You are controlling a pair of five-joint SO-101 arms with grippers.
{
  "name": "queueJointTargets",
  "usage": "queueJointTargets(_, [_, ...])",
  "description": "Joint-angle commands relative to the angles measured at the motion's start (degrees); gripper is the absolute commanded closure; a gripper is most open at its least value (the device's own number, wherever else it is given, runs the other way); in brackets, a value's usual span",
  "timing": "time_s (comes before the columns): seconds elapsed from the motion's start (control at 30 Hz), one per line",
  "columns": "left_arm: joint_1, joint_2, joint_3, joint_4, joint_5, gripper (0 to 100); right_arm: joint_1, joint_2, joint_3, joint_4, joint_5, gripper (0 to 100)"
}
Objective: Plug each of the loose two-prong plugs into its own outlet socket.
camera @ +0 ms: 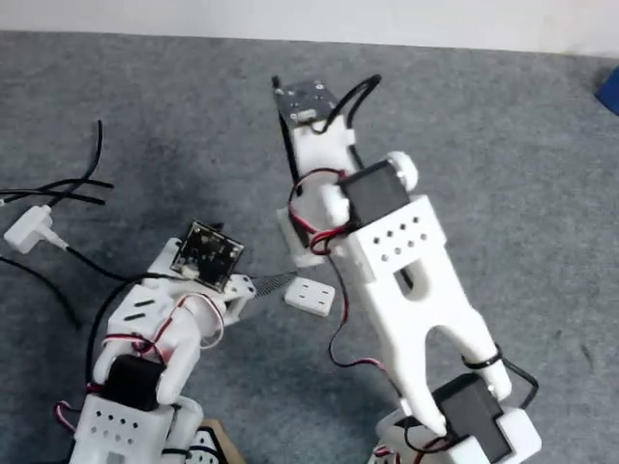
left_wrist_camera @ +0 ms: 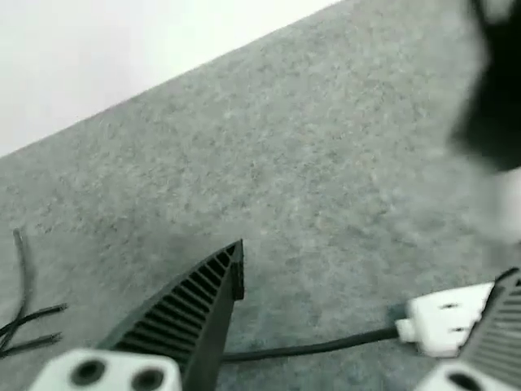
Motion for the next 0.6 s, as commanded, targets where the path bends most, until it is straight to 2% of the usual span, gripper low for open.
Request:
queueJointTargets(0.0, [-2.7, 0.1, -0.2, -1.6, -0.6, 58, 2.9, -2.7, 0.8, 1.2, 2.4, 99.2])
queueJointTargets(0.23, [-2.8, 0.0, -0.3, -2.1, -0.5, 58, 3.4, -2.4, 1.0, 0.0, 1.1, 99.2])
queueJointTargets(0.4, [1.5, -0.4, -4.6, 6.9, 0.2, 58, 3.4, -2.2, 1.1, -8.7, -6.4, 99.2])
queueJointTargets(0.57, [1.7, -0.1, -5.9, 7.2, 2.3, 58, -3.9, -2.2, 1.1, -12.2, -12.4, 99.2])
